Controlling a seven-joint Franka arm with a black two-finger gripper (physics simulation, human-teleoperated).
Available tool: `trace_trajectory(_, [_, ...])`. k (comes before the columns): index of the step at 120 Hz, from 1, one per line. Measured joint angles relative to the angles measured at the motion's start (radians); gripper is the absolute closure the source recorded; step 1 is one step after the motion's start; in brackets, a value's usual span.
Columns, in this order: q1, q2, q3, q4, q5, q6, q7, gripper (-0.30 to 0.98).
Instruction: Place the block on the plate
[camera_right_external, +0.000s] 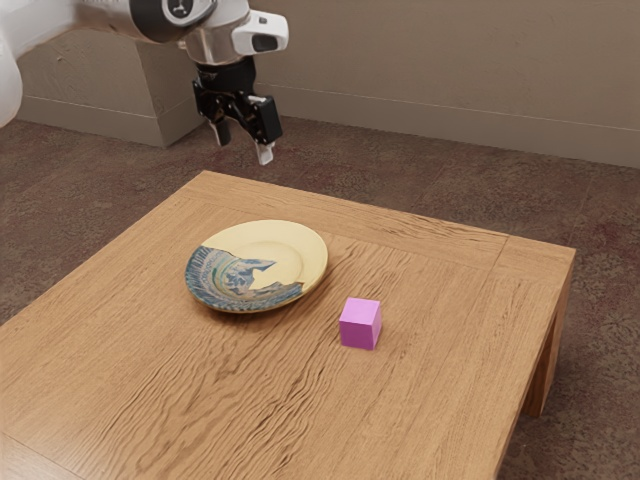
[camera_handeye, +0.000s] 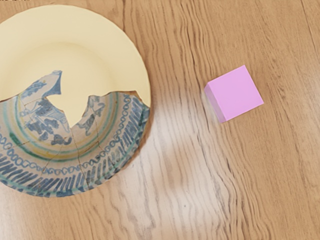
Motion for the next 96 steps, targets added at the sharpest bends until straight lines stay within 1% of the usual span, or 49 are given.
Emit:
trace_trajectory(12, [0.004, 0.005, -0.013, -0.006, -0.001, 0.01, 0.007, 0.0])
trace_trajectory(18, [0.005, 0.036, -0.029, -0.006, -0.003, 0.03, 0.008, 0.0])
trace_trajectory(25, [0.003, 0.128, -0.047, 0.066, -0.008, 0.047, 0.005, 0.0])
trace_trajectory(42, [-0.004, 0.424, -0.094, 0.342, -0.052, 0.073, -0.014, 0.0])
trace_trajectory(51, [-0.006, 0.524, -0.118, 0.416, -0.084, 0.087, -0.035, 0.0])
trace_trajectory(61, [-0.006, 0.613, -0.126, 0.465, -0.142, 0.114, -0.063, 0.0])
trace_trajectory(70, [-0.011, 0.653, -0.128, 0.473, -0.192, 0.143, -0.097, 0.0])
trace_trajectory(79, [-0.013, 0.664, -0.119, 0.462, -0.22, 0.162, -0.141, 0.0])
trace_trajectory(89, [-0.013, 0.654, -0.063, 0.39, -0.229, 0.175, -0.176, 0.0])
trace_trajectory(96, [-0.013, 0.652, -0.041, 0.353, -0.22, 0.181, -0.191, 0.0])
